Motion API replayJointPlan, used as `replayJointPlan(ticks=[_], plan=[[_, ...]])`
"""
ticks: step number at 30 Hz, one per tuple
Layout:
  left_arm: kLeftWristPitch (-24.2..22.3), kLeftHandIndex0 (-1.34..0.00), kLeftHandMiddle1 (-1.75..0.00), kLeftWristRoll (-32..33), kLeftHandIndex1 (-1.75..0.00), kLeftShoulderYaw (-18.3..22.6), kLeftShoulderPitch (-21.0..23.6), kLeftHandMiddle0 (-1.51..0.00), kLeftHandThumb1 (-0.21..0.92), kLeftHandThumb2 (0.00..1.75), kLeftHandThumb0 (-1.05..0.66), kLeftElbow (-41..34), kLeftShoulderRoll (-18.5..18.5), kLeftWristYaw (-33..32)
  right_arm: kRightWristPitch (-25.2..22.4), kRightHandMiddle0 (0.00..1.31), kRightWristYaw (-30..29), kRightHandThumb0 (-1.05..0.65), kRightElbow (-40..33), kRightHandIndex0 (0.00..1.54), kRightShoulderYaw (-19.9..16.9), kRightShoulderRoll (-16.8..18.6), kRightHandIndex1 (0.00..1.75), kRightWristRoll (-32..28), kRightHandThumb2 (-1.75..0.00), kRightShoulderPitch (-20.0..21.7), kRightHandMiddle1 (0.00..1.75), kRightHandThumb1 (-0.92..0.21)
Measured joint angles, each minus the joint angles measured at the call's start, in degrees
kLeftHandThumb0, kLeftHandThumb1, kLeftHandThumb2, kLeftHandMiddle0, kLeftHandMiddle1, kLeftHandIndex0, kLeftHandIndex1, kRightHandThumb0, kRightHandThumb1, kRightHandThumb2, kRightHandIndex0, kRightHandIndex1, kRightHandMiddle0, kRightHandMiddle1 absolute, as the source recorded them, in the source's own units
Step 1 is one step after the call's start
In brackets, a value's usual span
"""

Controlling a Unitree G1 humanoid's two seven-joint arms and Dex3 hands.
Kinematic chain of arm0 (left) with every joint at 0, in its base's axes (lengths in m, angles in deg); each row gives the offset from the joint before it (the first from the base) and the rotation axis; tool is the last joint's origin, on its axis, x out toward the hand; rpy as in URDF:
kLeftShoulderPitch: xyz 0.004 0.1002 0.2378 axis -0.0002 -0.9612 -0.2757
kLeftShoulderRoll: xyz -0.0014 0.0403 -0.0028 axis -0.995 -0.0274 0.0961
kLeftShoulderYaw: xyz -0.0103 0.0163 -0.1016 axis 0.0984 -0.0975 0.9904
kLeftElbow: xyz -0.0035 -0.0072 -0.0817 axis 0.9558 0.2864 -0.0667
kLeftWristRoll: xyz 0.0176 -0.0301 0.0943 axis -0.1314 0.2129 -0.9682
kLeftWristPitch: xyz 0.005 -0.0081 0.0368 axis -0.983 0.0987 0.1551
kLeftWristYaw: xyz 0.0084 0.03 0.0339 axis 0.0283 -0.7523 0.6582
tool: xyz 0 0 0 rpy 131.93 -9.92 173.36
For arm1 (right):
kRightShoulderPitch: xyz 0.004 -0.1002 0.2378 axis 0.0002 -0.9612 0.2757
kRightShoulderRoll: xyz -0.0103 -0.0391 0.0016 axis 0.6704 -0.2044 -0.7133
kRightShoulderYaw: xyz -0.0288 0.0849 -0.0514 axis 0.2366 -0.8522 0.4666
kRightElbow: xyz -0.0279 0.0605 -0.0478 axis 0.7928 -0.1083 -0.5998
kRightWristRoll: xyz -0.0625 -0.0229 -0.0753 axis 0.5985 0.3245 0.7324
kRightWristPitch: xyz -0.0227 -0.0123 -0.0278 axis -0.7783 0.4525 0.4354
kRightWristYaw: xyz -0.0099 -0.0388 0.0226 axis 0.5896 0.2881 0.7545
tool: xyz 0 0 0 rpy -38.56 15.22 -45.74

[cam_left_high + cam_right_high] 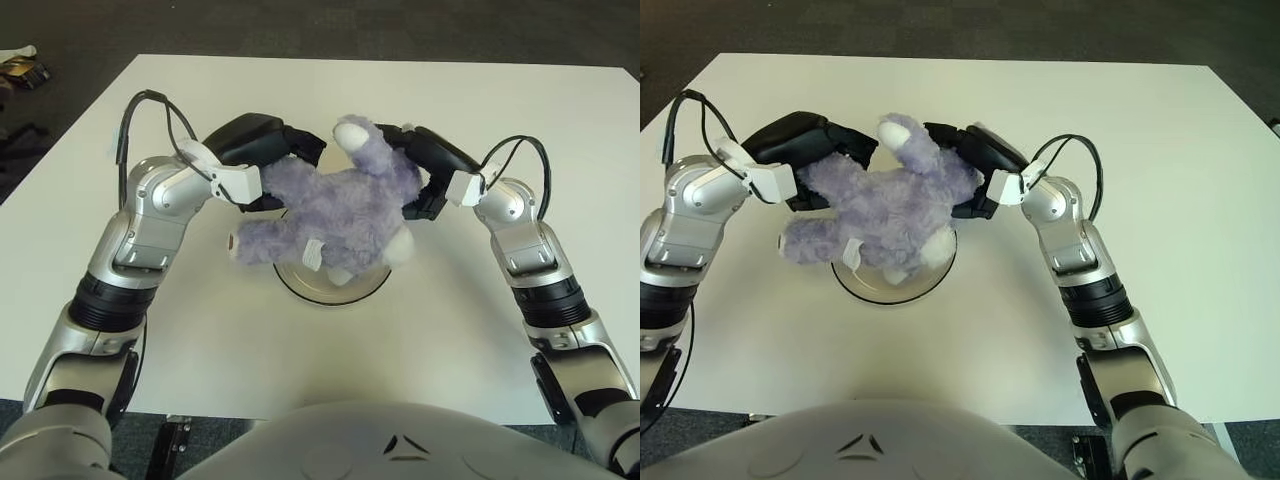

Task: Put the doll into the plate.

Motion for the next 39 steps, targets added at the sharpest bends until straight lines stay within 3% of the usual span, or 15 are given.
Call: replayJointPlan(ticks=[4, 6, 9, 10, 13, 18, 23, 39], plan=[[-0.03, -0.86, -1.75, -1.15, -1.32, -0.07, 0.00, -0.78, 0.03, 1.50, 0.00, -0.14, -0.23, 0.00, -0.07, 0.73, -0.48, -0.01, -0.65, 0.53, 0.00, -0.45, 1.75, 0.85, -1.17, -0.24, 1.31, -0.32], [-0.20, -0.85, -1.75, -1.76, -1.32, -0.10, 0.00, -0.77, 0.04, 1.49, -0.01, -0.23, -0.23, 0.00, -0.07, 0.65, -0.50, -0.01, -0.72, 0.44, -0.01, -0.84, 1.73, 0.88, -1.07, -0.41, 1.37, -0.42], [-0.92, -0.83, -1.75, -2.50, -1.32, -0.19, 0.00, -0.76, 0.07, 1.46, -0.01, -0.51, -0.21, 0.00, -0.07, 0.61, -0.49, -0.24, -0.72, 0.31, -0.01, -1.29, 1.57, 0.89, -0.83, -0.66, 1.41, -0.55], [-1.31, -0.75, -1.75, -2.85, -1.47, -0.23, 0.00, -0.71, 0.10, 1.47, -0.01, -0.65, -0.21, 0.00, -0.07, 0.59, -0.47, -0.29, -0.72, 0.27, 0.00, -1.48, 1.47, 0.90, -0.74, -0.69, 1.42, -0.61], [-2.88, -0.63, -1.75, -3.93, -1.65, -0.48, 0.06, -0.62, 0.17, 1.45, -0.01, -1.15, -0.24, 0.47, 0.10, 0.36, -0.45, -0.41, -0.72, 0.24, 0.01, -2.16, 1.23, 1.06, -0.92, -0.69, 1.34, -0.38], [-5.20, -0.55, -1.75, -5.74, -1.72, -1.32, 0.33, -0.55, 0.24, 1.39, -0.01, -1.61, -0.35, 1.76, 1.32, 0.19, -0.45, -0.50, -0.67, 0.22, 0.00, -3.46, 1.02, 1.27, -1.02, -0.69, 1.28, -0.27], [-6.40, -0.52, -1.75, -7.26, -1.73, -1.91, 0.68, -0.53, 0.27, 1.37, -0.01, -2.21, -0.34, 2.05, 2.31, 0.12, -0.46, -0.57, -0.50, 0.20, -0.04, -4.32, 0.88, 1.32, -0.99, -0.69, 1.26, -0.30], [-8.56, -0.43, -1.73, -9.27, -1.73, -2.10, 0.94, -0.44, 0.40, 1.21, -0.01, -3.10, 0.08, 2.09, 3.57, 0.02, -0.59, -0.66, 1.12, 0.08, -1.36, -4.70, 0.73, 0.10, -0.91, -1.66, 1.24, -0.37]])
